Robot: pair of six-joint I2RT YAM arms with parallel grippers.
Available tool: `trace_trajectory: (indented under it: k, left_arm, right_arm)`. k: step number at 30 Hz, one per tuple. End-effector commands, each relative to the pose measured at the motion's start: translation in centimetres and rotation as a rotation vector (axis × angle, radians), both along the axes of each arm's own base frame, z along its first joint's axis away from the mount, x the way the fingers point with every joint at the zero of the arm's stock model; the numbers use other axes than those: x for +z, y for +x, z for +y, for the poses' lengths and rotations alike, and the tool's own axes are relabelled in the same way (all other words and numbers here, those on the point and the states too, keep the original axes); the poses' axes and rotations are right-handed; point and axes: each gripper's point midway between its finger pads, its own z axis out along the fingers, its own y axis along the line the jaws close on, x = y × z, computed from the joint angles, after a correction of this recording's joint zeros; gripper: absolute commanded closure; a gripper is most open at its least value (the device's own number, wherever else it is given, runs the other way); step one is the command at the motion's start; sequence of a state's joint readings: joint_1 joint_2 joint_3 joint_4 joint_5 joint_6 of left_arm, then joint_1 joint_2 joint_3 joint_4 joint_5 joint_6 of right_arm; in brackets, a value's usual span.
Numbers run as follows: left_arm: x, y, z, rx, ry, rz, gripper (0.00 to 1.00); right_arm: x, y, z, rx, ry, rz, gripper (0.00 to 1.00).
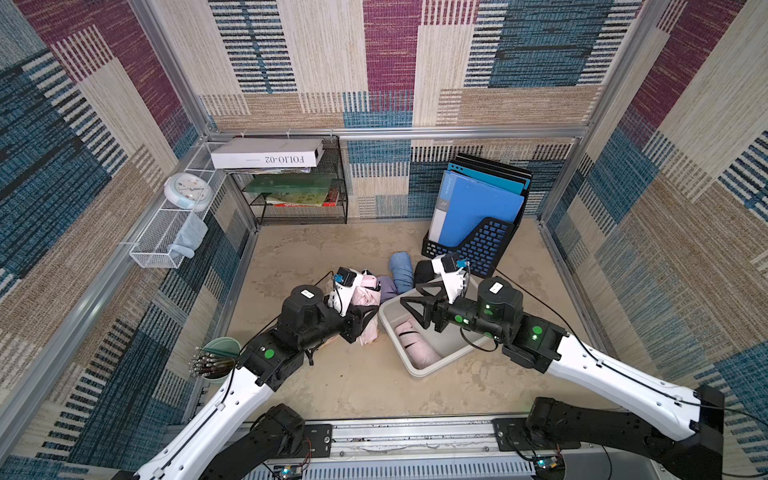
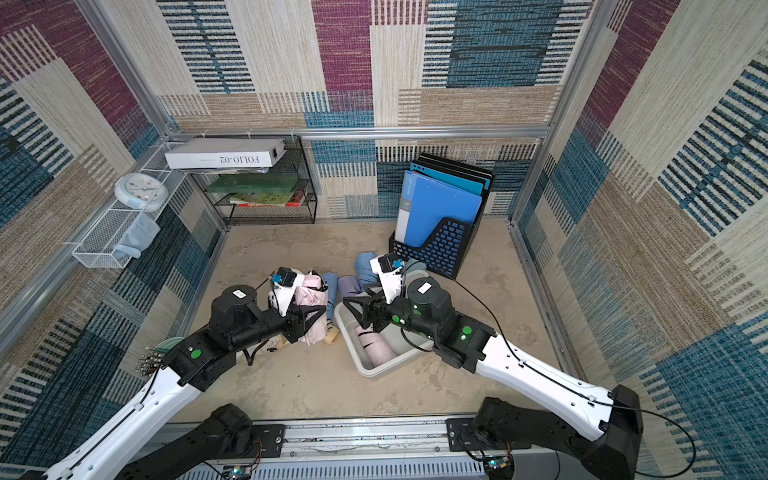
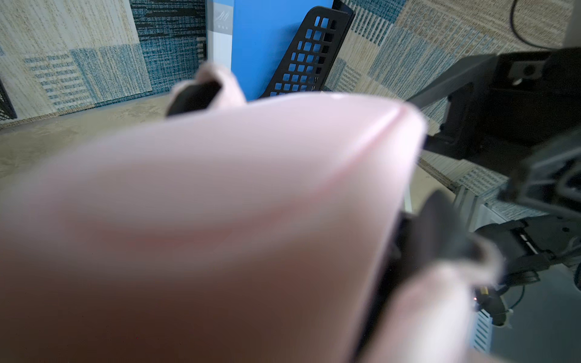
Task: Put the umbrella into the storage box
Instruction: Pick up the umbrella from the center of the board.
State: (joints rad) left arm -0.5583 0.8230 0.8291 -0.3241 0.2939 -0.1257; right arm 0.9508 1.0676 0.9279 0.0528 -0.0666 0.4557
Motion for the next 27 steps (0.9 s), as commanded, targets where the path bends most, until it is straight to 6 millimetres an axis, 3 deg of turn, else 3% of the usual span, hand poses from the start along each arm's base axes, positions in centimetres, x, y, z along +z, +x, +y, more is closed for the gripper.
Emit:
trace_trajectory:
  k: [1, 9, 15, 20, 24, 27]
  left_arm:
    - [2.6, 0.2, -1.2, -0.045, -0.088, -0.076, 0.57]
    - [3.7, 1.1, -2.1, -0.049, -0.153, -0.115, 0.57]
    - [4.9, 2.2, -1.9, 0.026, -0.256, -0.094, 0.57]
    - [5.8, 3.0, -1.5, 0.097, -0.382, -0.059, 0.57]
    - [6.4, 3.5, -1.4, 0.141, -0.461, -0.047, 0.57]
    - [6.7, 3.6, -1.6, 0.157, -0.488, -0.033, 0.57]
  right_arm:
    - [2.6, -0.3, 1.5, 0.046, 0.124, -0.008, 0.27]
    - [2.8, -0.5, 4.4, 0.121, 0.185, 0.018, 0.25]
    - [1.8, -0.6, 2.2, 0.063, 0.103, -0.042, 0.24]
    - [-0.7, -1.3, -0.1, 0.026, 0.013, -0.022, 0.24]
    - [-2.6, -1.9, 0.7, 0.073, -0.022, 0.040, 0.23]
    - [-2.9, -1.8, 1.7, 0.092, -0.026, 0.046, 0.23]
